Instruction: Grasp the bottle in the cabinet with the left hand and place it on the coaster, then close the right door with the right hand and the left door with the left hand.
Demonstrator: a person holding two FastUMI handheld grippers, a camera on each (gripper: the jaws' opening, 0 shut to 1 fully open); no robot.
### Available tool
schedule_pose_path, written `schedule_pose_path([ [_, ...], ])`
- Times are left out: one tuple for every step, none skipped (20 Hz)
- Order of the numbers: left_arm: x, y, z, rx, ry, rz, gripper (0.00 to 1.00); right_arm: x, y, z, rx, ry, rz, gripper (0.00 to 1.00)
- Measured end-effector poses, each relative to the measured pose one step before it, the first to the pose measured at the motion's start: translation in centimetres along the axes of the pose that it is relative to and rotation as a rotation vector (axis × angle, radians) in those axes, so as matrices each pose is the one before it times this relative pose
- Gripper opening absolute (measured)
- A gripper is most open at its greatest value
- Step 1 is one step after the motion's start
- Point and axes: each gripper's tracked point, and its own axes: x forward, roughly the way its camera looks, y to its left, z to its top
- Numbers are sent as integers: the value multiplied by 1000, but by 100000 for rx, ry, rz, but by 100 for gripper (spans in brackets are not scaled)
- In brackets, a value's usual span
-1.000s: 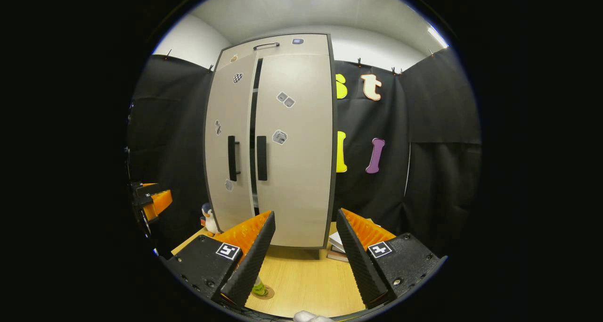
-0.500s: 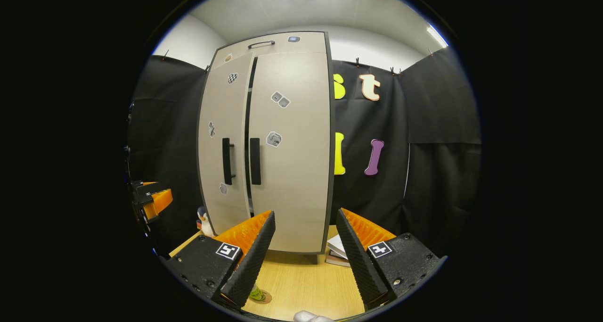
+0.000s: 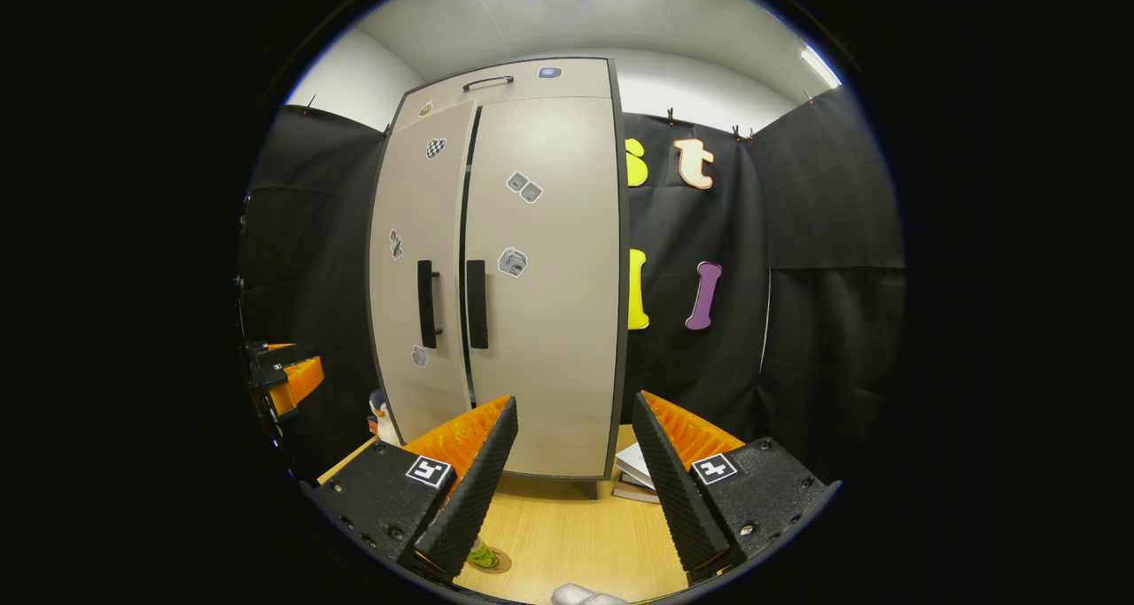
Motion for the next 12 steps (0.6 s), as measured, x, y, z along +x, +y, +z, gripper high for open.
schedule_pose_path([
  [-143,1,-91,554,337,326,96,-273,-58,-85,-158,227,105,81],
  [-302,47,-14,465,244,381,96,-329,-21,-148,-176,280,156,81],
  [-246,-124,0,275,56,226,96,-337,-80,-106,-186,350,95,81],
  [-249,-65,41,98,9,137,96,-283,-121,-41,-283,234,-31,81],
  [-269,-152,151,56,-188,106,96,-367,-187,0,-223,-142,-209,81],
  [-333,-117,145,166,-424,121,96,-265,-180,18,-116,-423,-358,81],
  [-139,-213,169,225,-595,-209,96,-224,-212,-129,7,61,-268,81],
  [-251,-167,167,269,-317,-236,96,-191,27,-127,475,143,101,81],
  [-115,-258,-57,402,-126,-317,96,-177,10,-27,702,-21,194,81],
  [-127,-81,88,509,-313,-93,96,-209,0,-108,345,103,444,81],
  [-47,3,138,356,-324,327,96,-258,40,49,-79,-237,716,81],
  [-21,-127,50,-46,-25,266,96,-154,127,101,-511,-346,677,81],
])
